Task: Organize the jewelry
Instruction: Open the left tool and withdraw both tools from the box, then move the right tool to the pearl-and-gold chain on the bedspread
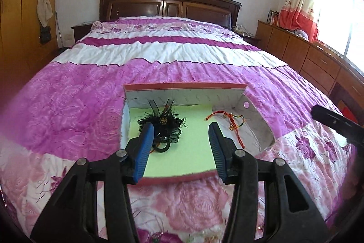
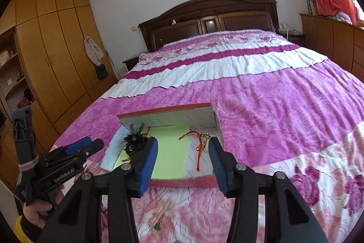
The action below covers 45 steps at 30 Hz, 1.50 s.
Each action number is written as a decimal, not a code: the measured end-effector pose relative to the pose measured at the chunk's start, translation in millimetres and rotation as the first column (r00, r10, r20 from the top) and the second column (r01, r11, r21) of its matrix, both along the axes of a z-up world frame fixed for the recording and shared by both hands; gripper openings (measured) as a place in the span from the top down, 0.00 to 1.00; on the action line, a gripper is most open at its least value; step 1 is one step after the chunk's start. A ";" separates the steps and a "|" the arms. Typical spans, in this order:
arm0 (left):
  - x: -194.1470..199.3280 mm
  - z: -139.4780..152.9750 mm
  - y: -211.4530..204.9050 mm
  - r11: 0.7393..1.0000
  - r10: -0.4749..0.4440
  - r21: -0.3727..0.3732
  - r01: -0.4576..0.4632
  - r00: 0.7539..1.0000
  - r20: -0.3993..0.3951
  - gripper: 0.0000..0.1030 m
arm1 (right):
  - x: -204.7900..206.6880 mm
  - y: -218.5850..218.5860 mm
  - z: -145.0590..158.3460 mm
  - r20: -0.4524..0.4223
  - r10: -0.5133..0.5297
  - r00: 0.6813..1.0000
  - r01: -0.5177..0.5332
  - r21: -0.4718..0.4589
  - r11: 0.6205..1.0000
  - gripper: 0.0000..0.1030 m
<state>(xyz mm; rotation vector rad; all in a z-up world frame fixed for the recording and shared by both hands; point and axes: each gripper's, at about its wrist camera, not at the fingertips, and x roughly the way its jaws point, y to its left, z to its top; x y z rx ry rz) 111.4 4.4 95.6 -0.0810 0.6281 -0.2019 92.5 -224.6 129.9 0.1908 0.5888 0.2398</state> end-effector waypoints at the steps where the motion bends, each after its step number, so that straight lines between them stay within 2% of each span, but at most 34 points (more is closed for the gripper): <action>1: -3.2 1.8 0.8 1.000 0.000 0.002 0.000 1.000 -0.001 0.58 | -7.1 -0.7 3.7 0.006 0.001 1.000 -0.001 -0.010 1.000 0.51; 5: -19.7 7.5 3.7 1.000 -0.010 0.018 0.010 1.000 -0.018 0.57 | -31.4 -4.1 11.5 0.006 -0.005 1.000 0.005 -0.036 0.999 0.50; 10: -38.9 0.7 7.7 1.000 -0.023 0.004 0.024 0.998 -0.062 0.56 | -51.8 -4.7 3.8 -0.048 -0.005 0.999 0.002 -0.066 0.998 0.50; 18: -57.9 -31.9 8.9 0.998 -0.058 -0.028 0.054 0.984 -0.166 0.56 | -66.9 1.6 -39.0 -0.180 0.018 0.984 -0.036 -0.096 0.995 0.50; 25: -70.8 -56.0 13.4 0.998 -0.049 -0.035 0.042 0.972 -0.229 0.56 | -68.1 10.7 -86.1 -0.301 0.046 0.953 -0.083 -0.114 0.990 0.50; 29: -73.9 -68.3 16.6 0.998 -0.044 -0.049 0.032 0.964 -0.262 0.56 | -67.7 15.3 -108.5 -0.348 0.051 0.936 -0.094 -0.108 0.990 0.50; 32: -74.0 -77.0 20.0 0.999 -0.033 -0.033 0.025 0.959 -0.281 0.56 | -67.4 19.2 -121.6 -0.378 0.060 0.924 -0.104 -0.097 0.990 0.50; 35: -73.9 -84.3 23.8 1.000 -0.023 -0.027 0.016 0.955 -0.295 0.56 | -67.5 25.5 -132.4 -0.396 0.066 0.916 -0.119 -0.112 0.987 0.50; 40: -71.0 -97.9 29.5 1.000 -0.002 -0.021 -0.005 0.948 -0.318 0.57 | -68.9 33.9 -138.9 -0.378 0.065 0.924 -0.135 -0.163 0.977 0.46; 45: -67.9 -106.8 31.2 1.000 0.002 -0.019 -0.009 0.949 -0.315 0.61 | -67.5 33.4 -146.4 -0.377 0.065 0.924 -0.132 -0.155 0.979 0.44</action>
